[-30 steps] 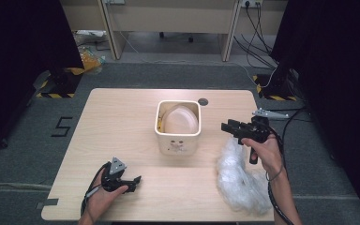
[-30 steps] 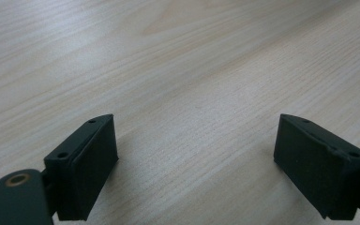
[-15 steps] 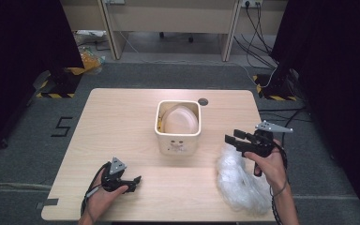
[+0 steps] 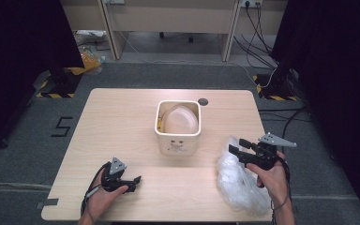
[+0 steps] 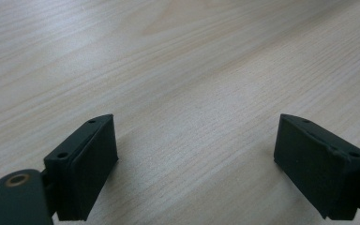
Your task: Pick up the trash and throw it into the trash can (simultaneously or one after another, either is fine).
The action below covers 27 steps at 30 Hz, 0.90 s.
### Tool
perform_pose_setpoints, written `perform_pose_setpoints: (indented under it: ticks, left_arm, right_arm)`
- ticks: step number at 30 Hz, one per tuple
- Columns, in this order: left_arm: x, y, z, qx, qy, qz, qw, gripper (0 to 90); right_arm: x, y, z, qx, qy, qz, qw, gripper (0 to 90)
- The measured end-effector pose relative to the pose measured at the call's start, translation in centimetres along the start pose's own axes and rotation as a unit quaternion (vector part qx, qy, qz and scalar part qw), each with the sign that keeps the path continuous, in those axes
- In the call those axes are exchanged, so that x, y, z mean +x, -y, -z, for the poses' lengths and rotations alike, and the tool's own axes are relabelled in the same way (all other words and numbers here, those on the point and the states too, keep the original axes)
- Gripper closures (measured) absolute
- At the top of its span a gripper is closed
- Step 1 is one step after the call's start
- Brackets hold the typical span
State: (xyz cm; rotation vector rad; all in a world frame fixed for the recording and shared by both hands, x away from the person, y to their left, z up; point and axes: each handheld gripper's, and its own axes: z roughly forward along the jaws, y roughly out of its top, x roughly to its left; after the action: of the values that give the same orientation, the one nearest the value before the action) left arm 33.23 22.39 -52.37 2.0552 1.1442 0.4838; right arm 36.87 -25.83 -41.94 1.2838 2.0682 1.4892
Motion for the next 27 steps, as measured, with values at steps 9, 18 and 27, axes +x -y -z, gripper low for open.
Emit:
perform_pose_setpoints:
  ticks: [9,18,27]
  left_arm:
    - [0.0,0.0,0.0,-0.001,0.002,0.001,1.0,13.1]
    - [0.0,0.0,0.0,0.0,0.002,0.001,1.0,13.1]
    - [0.0,0.0,0.0,0.0,0.001,0.001,1.0,13.0]
  right_arm:
    - [0.3,1.3,0.6,0.019,0.021,0.008,0.9996,37.9]
    - [1.1,2.7,1.3,0.047,0.05,0.03,0.9972,35.2]
    - [1.4,5.6,1.3,0.081,0.068,0.024,0.9941,33.0]
